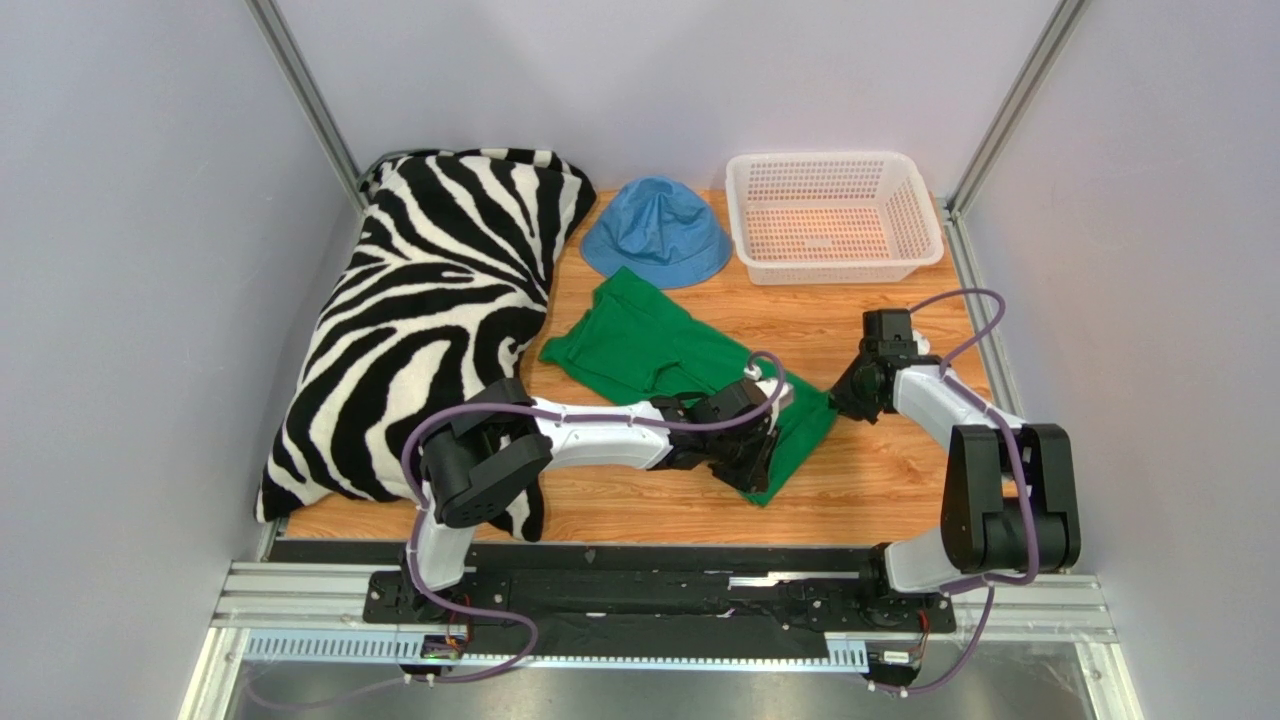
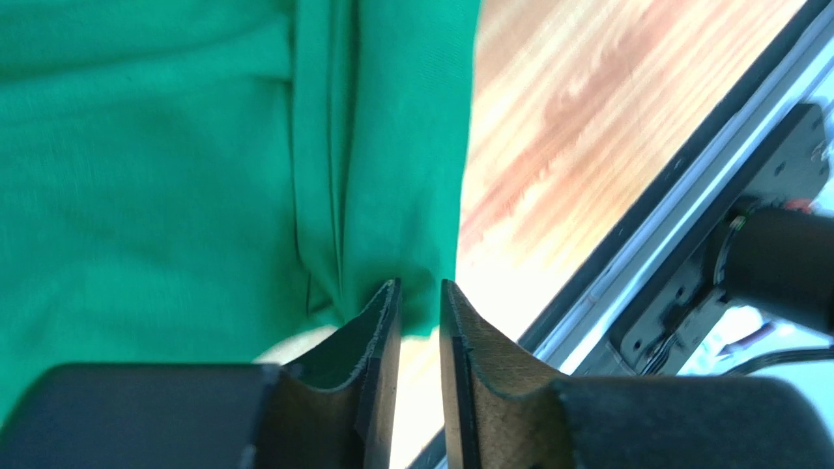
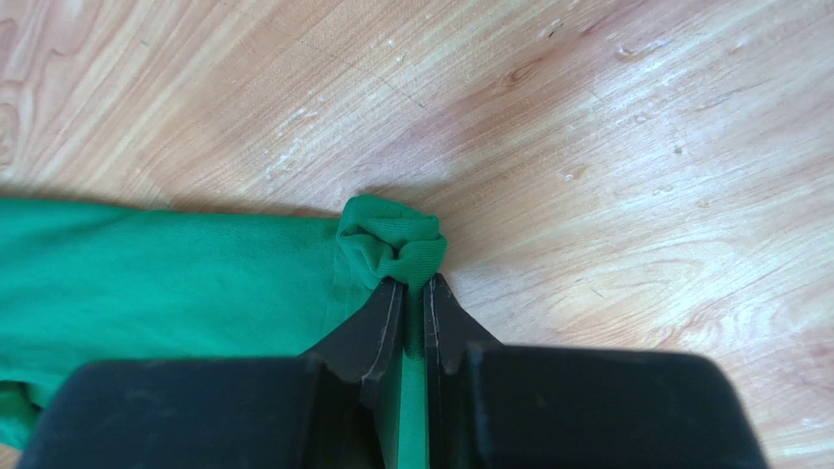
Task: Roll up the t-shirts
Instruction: Roll the arm.
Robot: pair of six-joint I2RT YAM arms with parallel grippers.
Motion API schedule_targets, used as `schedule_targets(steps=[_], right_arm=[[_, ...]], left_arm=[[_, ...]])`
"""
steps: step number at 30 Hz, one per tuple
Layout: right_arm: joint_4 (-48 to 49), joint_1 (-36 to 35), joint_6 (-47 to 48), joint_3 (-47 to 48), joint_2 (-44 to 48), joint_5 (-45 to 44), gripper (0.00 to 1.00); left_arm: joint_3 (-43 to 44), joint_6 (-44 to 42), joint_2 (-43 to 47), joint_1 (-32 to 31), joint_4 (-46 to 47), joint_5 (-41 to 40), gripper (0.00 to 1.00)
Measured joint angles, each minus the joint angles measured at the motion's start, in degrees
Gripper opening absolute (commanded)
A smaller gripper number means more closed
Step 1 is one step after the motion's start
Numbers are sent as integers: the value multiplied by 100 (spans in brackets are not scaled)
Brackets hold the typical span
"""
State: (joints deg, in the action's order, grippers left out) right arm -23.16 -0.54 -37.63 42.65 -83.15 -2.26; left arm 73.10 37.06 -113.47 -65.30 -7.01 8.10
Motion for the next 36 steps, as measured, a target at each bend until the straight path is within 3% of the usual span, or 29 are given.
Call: schedule_targets(steps=[8,14,26,36], right_arm=[[-382,-160,85,337,-251,-323,3],[-538,-208,87,479,-354,-396,1],[-656,-208,90,586,-448,-415,0],[-743,-208,103,691,-533,-417,0]], left_arm=[[339,-608,153,-479,-654,-767,49],[866,-1036,142,-942,-1147,-1718,55],[2009,-1694,-719,-1449,-1797,-3331,57],[2455,-1943,-1320,-1620,-2389,-3869,59]])
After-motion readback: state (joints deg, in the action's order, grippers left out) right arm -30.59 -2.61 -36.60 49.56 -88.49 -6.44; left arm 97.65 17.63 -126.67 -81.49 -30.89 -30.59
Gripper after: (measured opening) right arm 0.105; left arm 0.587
